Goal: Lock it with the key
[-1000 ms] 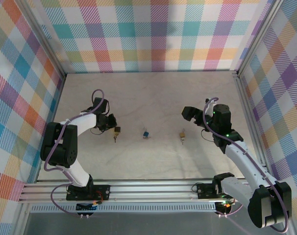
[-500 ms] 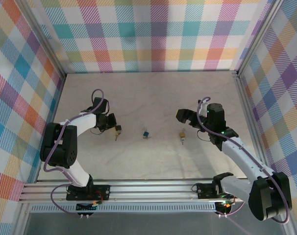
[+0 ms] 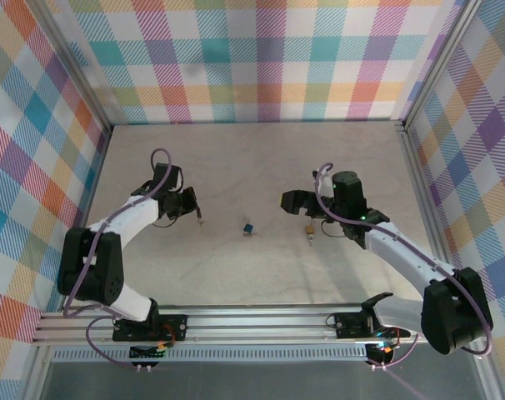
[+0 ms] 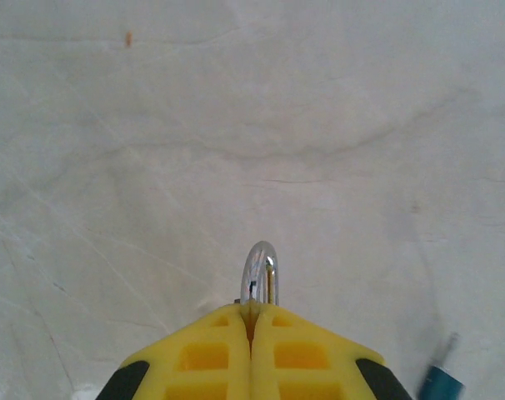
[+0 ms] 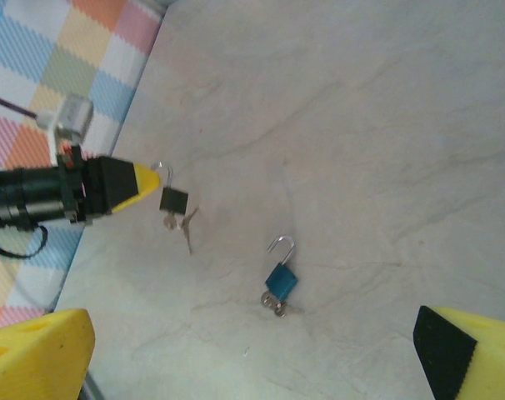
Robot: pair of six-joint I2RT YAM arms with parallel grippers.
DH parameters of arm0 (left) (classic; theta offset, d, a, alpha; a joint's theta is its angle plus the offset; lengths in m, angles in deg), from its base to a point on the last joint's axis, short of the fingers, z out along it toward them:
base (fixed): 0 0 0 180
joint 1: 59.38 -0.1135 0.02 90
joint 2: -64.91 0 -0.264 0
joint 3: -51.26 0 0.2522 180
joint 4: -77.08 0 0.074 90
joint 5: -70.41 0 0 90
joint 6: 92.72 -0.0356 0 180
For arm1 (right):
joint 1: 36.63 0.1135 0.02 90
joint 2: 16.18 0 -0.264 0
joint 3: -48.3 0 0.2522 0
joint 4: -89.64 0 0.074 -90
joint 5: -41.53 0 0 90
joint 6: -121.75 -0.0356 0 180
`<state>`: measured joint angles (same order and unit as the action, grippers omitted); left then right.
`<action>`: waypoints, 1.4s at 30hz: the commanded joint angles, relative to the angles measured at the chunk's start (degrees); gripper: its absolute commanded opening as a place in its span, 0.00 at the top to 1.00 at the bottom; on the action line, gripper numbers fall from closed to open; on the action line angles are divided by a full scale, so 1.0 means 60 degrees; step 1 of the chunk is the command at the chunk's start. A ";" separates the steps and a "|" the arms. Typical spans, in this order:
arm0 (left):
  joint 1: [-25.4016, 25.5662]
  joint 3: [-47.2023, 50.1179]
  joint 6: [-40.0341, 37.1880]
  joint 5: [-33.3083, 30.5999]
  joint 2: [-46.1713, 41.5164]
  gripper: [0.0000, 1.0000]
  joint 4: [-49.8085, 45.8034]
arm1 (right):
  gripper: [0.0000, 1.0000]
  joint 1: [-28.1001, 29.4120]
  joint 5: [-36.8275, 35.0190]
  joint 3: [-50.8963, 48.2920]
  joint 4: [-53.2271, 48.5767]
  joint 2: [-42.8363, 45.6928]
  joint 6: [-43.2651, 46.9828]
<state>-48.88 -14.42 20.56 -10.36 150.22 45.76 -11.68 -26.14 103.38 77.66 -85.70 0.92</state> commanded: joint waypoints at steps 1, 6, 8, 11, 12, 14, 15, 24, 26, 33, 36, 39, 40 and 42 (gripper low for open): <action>0.0160 0.0176 0.0469 0.0244 -0.0968 1.00 0.0191 | 0.01 0.0403 0.0929 0.0342 0.0672 -0.0305 0.0144; 0.0571 0.0190 0.0873 0.0180 -0.1978 1.00 0.0188 | 0.01 0.1102 0.1215 0.0561 0.0962 -0.0693 0.0323; 0.0936 0.0151 0.0992 -0.0021 -0.2235 1.00 0.0156 | 0.01 0.1451 0.1132 0.0659 0.0992 -0.0816 0.0484; 0.1687 0.0103 0.1231 -0.0370 -0.2448 1.00 0.0162 | 0.01 0.2023 0.0868 0.0846 0.0972 -0.1056 0.0760; 0.1939 0.0095 0.1317 -0.0497 -0.2516 1.00 0.0187 | 0.01 0.2221 0.0683 0.0902 0.0974 -0.1144 0.0787; 0.2301 0.0172 0.1562 -0.0670 -0.2726 1.00 0.0510 | 0.01 0.2461 0.0579 0.0928 0.1120 -0.1285 0.0788; 0.2449 0.0226 0.1691 -0.0689 -0.2851 1.00 0.0657 | 0.01 0.2576 0.0519 0.0928 0.1203 -0.1365 0.0775; 0.3676 0.0555 0.2715 -0.1118 -0.3770 1.00 0.1323 | 0.05 0.2805 0.0376 0.0605 0.2084 -0.1468 0.0458; 0.3946 0.0676 0.2940 -0.1172 -0.3847 1.00 0.1554 | 0.06 0.2882 0.0391 0.0491 0.2406 -0.1424 0.0385; 0.4898 0.1024 0.3427 -0.1709 -0.4165 1.00 0.1938 | 0.08 0.3306 0.0030 0.0465 0.2696 -0.1363 0.0630; 0.5144 0.1002 0.3457 -0.1878 -0.4162 1.00 0.1904 | 0.12 0.3444 -0.0116 0.0592 0.2499 -0.1406 0.0825; 0.5299 0.0946 0.3472 -0.1971 -0.4140 1.00 0.1887 | 0.17 0.3472 -0.0129 0.0663 0.2436 -0.1507 0.0821; 0.5326 0.0892 0.3458 -0.1993 -0.4138 1.00 0.1854 | 0.18 0.3488 -0.0167 0.0668 0.2430 -0.1524 0.0796; 0.5389 0.0755 0.3365 -0.2065 -0.4113 1.00 0.1748 | 0.20 0.3477 -0.0205 0.0637 0.2427 -0.1525 0.0766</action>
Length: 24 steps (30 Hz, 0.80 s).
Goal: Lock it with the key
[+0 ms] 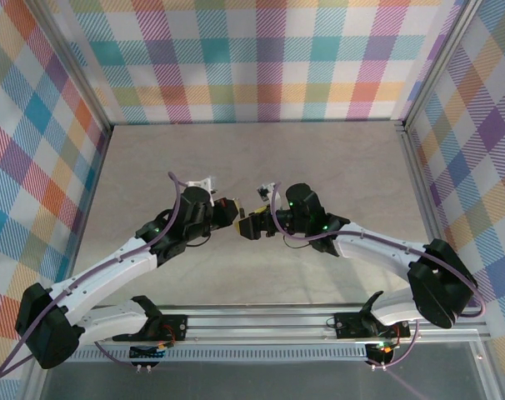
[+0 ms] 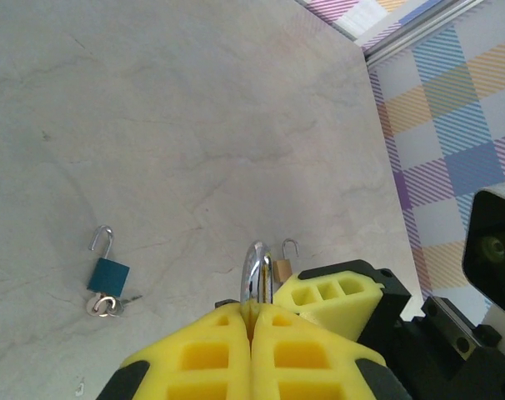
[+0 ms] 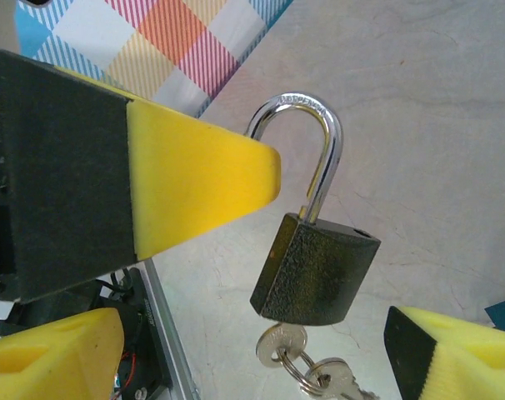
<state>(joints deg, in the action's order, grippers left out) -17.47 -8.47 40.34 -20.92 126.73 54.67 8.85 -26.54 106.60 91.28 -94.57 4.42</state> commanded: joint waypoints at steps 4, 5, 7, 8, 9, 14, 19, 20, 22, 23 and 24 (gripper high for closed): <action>0.0236 -0.0346 0.0040 -0.0293 -0.0153 1.00 0.0211 | 0.28 0.0060 -0.0330 0.0026 0.0173 0.0096 0.0204; 0.0288 -0.0346 0.0057 -0.0313 -0.0128 1.00 0.0221 | 0.32 0.0068 -0.0345 0.0018 0.0162 0.0136 0.0231; 0.0382 -0.0345 0.0073 -0.0349 -0.0147 1.00 0.0218 | 0.39 0.0068 -0.0384 0.0008 0.0133 0.0160 0.0262; 0.0442 -0.0342 0.0086 -0.0396 -0.0159 1.00 0.0214 | 0.41 0.0068 -0.0424 0.0006 0.0115 0.0158 0.0258; 0.0482 -0.0335 0.0102 -0.0437 -0.0189 1.00 0.0224 | 0.43 0.0068 -0.0405 0.0032 0.0118 0.0133 0.0267; 0.0660 -0.0390 0.0187 -0.0559 -0.0295 1.00 0.0225 | 0.51 0.0068 -0.0287 0.0094 0.0121 -0.0041 0.0195; 0.0796 -0.0518 0.0157 -0.0699 -0.0369 1.00 0.0122 | 0.57 0.0068 -0.0329 0.0118 0.0028 -0.0038 0.0205; 0.0830 -0.0518 0.0174 -0.0708 -0.0387 1.00 0.0137 | 0.57 0.0068 -0.0330 0.0114 0.0028 -0.0031 0.0209; 0.0894 -0.0548 0.0185 -0.0743 -0.0392 1.00 0.0153 | 0.59 0.0068 -0.0302 0.0161 -0.0012 -0.0071 0.0206; 0.0941 -0.0563 0.0199 -0.0760 -0.0398 1.00 0.0159 | 0.60 0.0066 -0.0284 0.0185 -0.0062 -0.0101 0.0207; 0.0992 -0.0588 0.0205 -0.0770 -0.0398 1.00 0.0172 | 0.61 0.0068 -0.0285 0.0207 -0.0116 -0.0129 0.0205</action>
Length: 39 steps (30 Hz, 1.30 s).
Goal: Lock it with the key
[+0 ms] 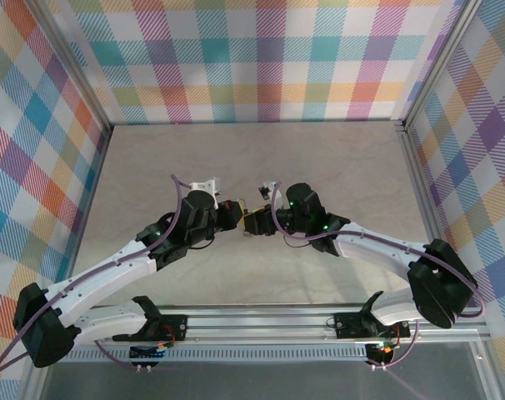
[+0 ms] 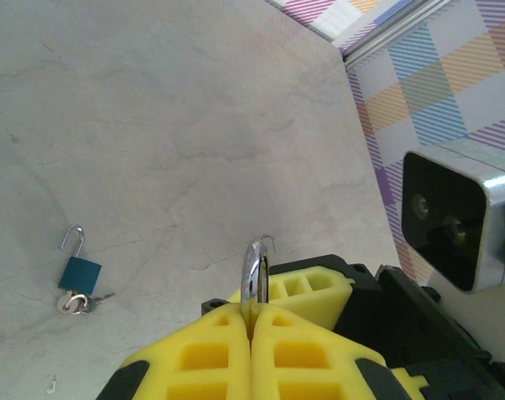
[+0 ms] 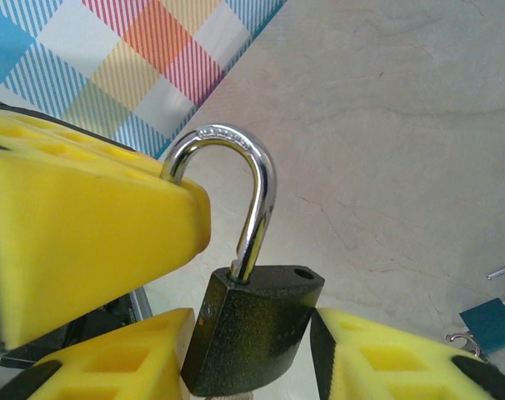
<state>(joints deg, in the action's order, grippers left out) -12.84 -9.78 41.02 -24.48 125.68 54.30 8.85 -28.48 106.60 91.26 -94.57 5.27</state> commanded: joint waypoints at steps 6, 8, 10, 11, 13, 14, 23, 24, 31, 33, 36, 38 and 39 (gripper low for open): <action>0.0401 -0.0417 0.0068 -0.0238 -0.0264 1.00 0.0199 | 0.67 0.0069 -0.0147 0.0158 -0.0102 -0.0061 0.0080; 0.0416 -0.0399 0.0076 -0.0225 -0.0290 1.00 0.0156 | 0.70 0.0068 -0.0181 0.0127 -0.0108 -0.0017 0.0106; 0.0431 -0.0366 0.0091 -0.0197 -0.0334 1.00 0.0113 | 0.73 0.0068 -0.0182 0.0118 -0.0115 0.0027 0.0118; 0.0431 -0.0360 0.0091 -0.0225 -0.0343 1.00 0.0076 | 0.74 0.0060 -0.0182 0.0114 -0.0116 0.0042 0.0115; 0.0435 -0.0346 0.0092 -0.0231 -0.0414 1.00 0.0042 | 0.77 0.0068 -0.0182 0.0120 -0.0124 0.0071 0.0129; 0.0431 -0.0332 0.0084 -0.0254 -0.0462 1.00 -0.0004 | 0.78 0.0067 -0.0182 0.0122 -0.0129 0.0072 0.0150; 0.0448 -0.0247 0.0136 -0.0270 -0.0695 1.00 -0.0014 | 0.88 0.0059 -0.0001 0.0026 0.0089 0.0057 0.0085; 0.0448 -0.0236 0.0146 -0.0253 -0.0709 1.00 -0.0006 | 0.89 0.0067 0.0022 0.0003 0.0160 0.0052 0.0071; 0.0460 -0.0241 0.0161 -0.0159 -0.0703 1.00 0.0126 | 0.99 0.0060 0.0153 -0.0089 0.0399 0.0043 0.0034; 0.0462 -0.0233 0.0164 -0.0160 -0.0702 1.00 0.0126 | 1.00 0.0067 0.0150 -0.0101 0.0406 0.0043 0.0033; 0.0465 -0.0177 0.0143 -0.0148 -0.0764 1.00 0.0198 | 1.00 0.0063 0.0098 -0.0160 0.0466 0.0121 0.0050; 0.0462 -0.0187 0.0115 -0.0178 -0.0818 1.00 0.0170 | 1.00 0.0053 0.0047 -0.0207 0.0440 0.0233 0.0128; 0.0468 -0.0179 0.0081 -0.0209 -0.0854 1.00 0.0123 | 1.00 0.0053 -0.0016 -0.0238 0.0373 0.0350 0.0230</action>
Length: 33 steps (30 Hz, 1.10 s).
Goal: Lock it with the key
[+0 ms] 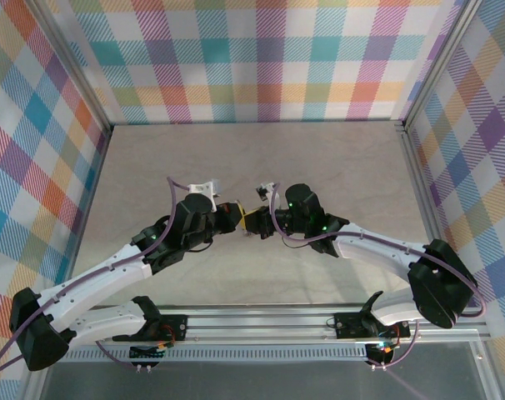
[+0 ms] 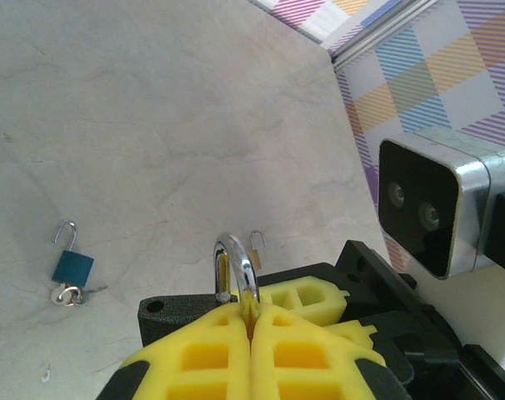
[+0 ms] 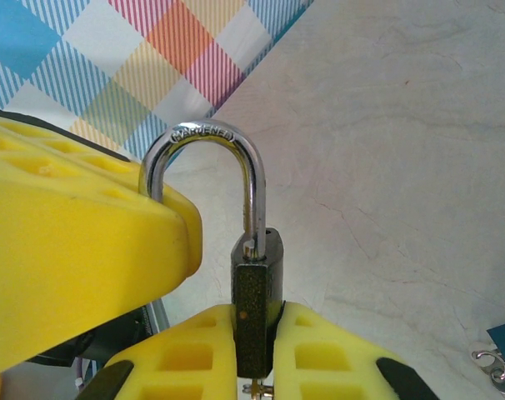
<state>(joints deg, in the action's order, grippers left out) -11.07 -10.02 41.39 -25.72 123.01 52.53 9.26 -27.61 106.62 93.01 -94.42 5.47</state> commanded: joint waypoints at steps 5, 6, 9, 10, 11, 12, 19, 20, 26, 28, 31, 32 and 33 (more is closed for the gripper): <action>0.0172 -0.0281 -0.0215 -0.0291 -0.0635 0.98 -0.0092 | 1.00 -0.0034 -0.0160 -0.0348 0.0017 0.0624 0.0443; 0.0170 -0.0364 -0.0285 -0.0410 -0.0676 0.92 -0.0316 | 1.00 -0.0039 -0.0124 -0.0338 -0.0008 0.0672 0.0481; 0.0167 -0.0686 -0.0638 -0.0760 -0.0867 0.78 -0.1045 | 1.00 -0.0035 -0.0043 -0.0350 -0.0064 0.0775 0.0578; 0.0167 -0.0817 -0.0814 -0.0922 -0.0939 0.72 -0.1372 | 1.00 -0.0031 -0.0014 -0.0355 -0.0058 0.0779 0.0574; 0.0165 -0.0971 -0.0998 -0.1106 -0.1005 0.67 -0.1635 | 1.00 -0.0033 0.0070 -0.0355 -0.0021 0.0754 0.0585; 0.0151 -0.1133 -0.1166 -0.1319 -0.1077 0.61 -0.1927 | 1.00 -0.0031 0.0150 -0.0348 -0.0009 0.0735 0.0587; -0.0112 -0.2152 -0.2287 -0.1346 -0.1122 0.39 -0.2881 | 1.00 -0.0031 0.0691 -0.0305 0.0019 0.0803 0.0702; -0.0141 -0.2230 -0.2422 -0.1061 -0.1055 0.38 -0.2820 | 1.00 -0.0032 0.0763 -0.0305 0.0030 0.0801 0.0716; -0.0306 -0.2678 -0.3256 0.0564 -0.0362 0.36 -0.3402 | 1.00 -0.0032 0.1122 -0.0299 0.0022 0.0949 0.0828; -0.0394 -0.2781 -0.3515 0.0705 -0.0227 0.35 -0.3854 | 1.00 -0.0038 0.1122 -0.0287 -0.0024 0.1011 0.0888; -0.0556 -0.2803 -0.3818 0.0784 -0.0190 0.34 -0.4311 | 1.00 -0.0031 0.1216 -0.0275 -0.0085 0.1082 0.0937; -0.0617 -0.2762 -0.3879 0.0833 -0.0206 0.34 -0.4367 | 1.00 -0.0031 0.1222 -0.0274 -0.0109 0.1083 0.0933; -0.0668 -0.2707 -0.3971 0.0912 -0.0234 0.35 -0.4408 | 1.00 -0.0033 0.1238 -0.0274 -0.0100 0.1093 0.0926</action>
<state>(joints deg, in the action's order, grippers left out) -13.86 -25.02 21.37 -22.97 122.38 29.87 9.13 -22.25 104.87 91.26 -89.26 9.53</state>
